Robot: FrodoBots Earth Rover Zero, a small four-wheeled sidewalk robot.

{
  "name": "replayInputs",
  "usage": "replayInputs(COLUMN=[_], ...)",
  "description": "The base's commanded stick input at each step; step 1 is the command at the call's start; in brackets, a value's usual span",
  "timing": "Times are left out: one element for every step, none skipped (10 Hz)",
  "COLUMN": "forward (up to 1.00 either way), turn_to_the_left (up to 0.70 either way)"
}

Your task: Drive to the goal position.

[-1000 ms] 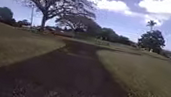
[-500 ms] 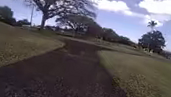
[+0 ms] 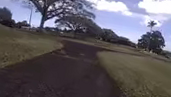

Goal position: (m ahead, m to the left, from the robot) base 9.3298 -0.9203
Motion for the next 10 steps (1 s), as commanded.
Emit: replayInputs(forward=[0.5, 0.5, 0.5, 0.5, 0.5, 0.5, 0.5, 0.5, 0.5, 0.5], turn_to_the_left=[0.0, 0.0, 0.0, 0.0, 0.0, 0.0, 0.0, 0.0, 0.0, 0.0])
